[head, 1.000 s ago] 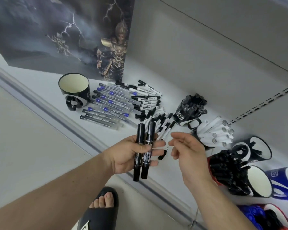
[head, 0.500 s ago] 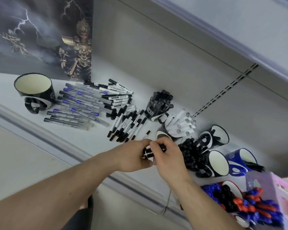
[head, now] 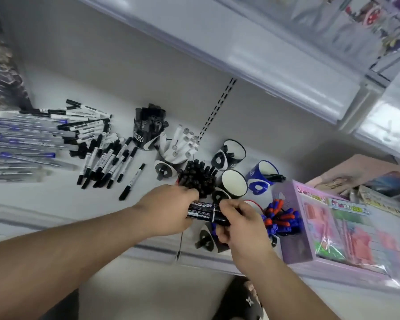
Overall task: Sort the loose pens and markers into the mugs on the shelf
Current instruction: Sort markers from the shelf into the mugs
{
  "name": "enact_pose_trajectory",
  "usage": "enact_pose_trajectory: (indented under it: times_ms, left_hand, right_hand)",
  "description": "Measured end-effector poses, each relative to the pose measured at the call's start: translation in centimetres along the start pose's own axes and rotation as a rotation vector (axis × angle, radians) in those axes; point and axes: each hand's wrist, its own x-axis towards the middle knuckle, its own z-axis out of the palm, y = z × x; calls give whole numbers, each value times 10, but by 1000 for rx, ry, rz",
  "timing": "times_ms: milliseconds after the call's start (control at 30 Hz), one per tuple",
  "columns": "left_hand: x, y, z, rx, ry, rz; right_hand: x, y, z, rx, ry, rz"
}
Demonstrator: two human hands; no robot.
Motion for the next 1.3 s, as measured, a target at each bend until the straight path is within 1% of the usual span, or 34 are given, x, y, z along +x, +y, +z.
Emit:
enact_pose_trajectory:
  times_ms: [100, 167, 267, 400, 500, 633, 733, 800, 900, 1000, 1067, 1167, 1200, 1233, 1300]
  left_hand:
    - [14, 16, 8, -127, -66, 17]
    - [23, 18, 13, -189, -137, -35]
    - [33, 21, 21, -229, -198, -95]
    - [41, 29, 31, -234, -250, -95]
    - [50, 27, 36, -280, -218, -133]
    - [62, 28, 31, -325, -92, -183]
    - [64, 29, 26, -366, 20, -213]
    - [61, 26, 24, -404, 90, -244]
    - [55, 17, 24, -501, 179, -289]
    - [50, 11, 29, -609, 180, -316]
    - [48, 9, 32, -629, 169, -309]
    - [49, 6, 36, -635, 175, -302]
    - [50, 6, 37, -641, 171, -303]
    - [50, 6, 39, -641, 164, -301]
    - [49, 6, 42, -634, 145, -296]
  right_hand:
    - [-2, 0, -36, -37, 104, -94]
    - [-1, -5, -62, -59, 211, -148]
    - [3, -13, -100, -35, 334, -190]
    - [19, -20, -139, -105, 461, -279]
    - [36, -24, -153, -156, 502, -313]
    - [57, -26, -144, -275, 439, -357]
    - [91, -29, -124, -413, 383, -359]
    - [119, -28, -109, -498, 339, -331]
    - [150, -25, -85, -665, 244, -222]
    - [169, -15, -67, -813, 117, -123]
    - [172, -6, -57, -973, 17, -47]
    - [172, 3, -50, -1228, -62, 26]
    - [171, 3, -51, -1279, -83, 34]
    - [170, 2, -53, -1292, -104, 38]
    - [166, 0, -59, -1220, -133, 15]
